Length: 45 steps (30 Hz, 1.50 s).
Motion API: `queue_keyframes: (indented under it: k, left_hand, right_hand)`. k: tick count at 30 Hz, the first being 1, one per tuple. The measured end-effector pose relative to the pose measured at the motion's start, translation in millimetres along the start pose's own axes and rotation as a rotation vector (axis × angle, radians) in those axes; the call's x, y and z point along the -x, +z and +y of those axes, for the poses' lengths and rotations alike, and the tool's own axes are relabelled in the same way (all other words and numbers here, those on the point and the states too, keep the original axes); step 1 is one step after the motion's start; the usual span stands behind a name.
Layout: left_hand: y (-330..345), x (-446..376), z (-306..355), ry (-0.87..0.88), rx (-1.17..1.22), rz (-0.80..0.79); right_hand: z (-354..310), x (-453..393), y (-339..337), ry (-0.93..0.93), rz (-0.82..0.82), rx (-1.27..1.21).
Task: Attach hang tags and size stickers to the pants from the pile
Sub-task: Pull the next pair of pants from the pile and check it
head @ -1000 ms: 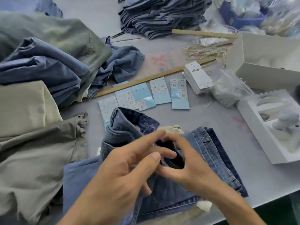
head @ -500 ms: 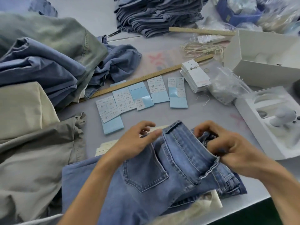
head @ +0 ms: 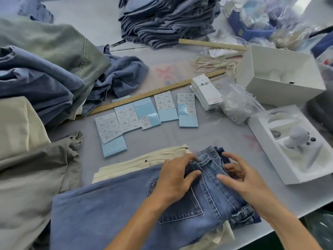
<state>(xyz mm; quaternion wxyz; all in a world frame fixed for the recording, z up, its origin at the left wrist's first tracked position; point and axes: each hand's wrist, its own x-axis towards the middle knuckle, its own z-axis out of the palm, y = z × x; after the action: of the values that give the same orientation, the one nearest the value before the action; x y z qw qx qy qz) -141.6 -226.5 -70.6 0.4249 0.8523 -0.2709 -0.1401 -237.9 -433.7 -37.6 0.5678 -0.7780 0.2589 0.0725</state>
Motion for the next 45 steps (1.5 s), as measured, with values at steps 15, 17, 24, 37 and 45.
queue_keyframes:
  k: [15,17,24,37,45]
  left_hand:
    - [-34.3,13.2,-62.6,-0.170,-0.582,-0.125]
    - [-40.3,19.4,-67.7,-0.156,-0.569,-0.059]
    - [-90.1,53.4,-117.1,-0.261,-0.293,-0.035]
    - [-135.3,90.9,-121.9,-0.345,-0.474,-0.008]
    - [-93.5,93.3,-135.4,-0.323,-0.439,0.073]
  right_hand:
    - [-8.8,-18.6,10.6,0.194,0.036,0.348]
    - [-14.0,-18.9,17.1,0.143,0.020,0.436]
    - [-25.5,-13.9,16.0,0.168,0.000,0.070]
    - [-16.5,1.7,12.3,0.090,-0.159,-0.081]
    - [-9.7,-13.7,33.7,-0.019,-0.035,0.376]
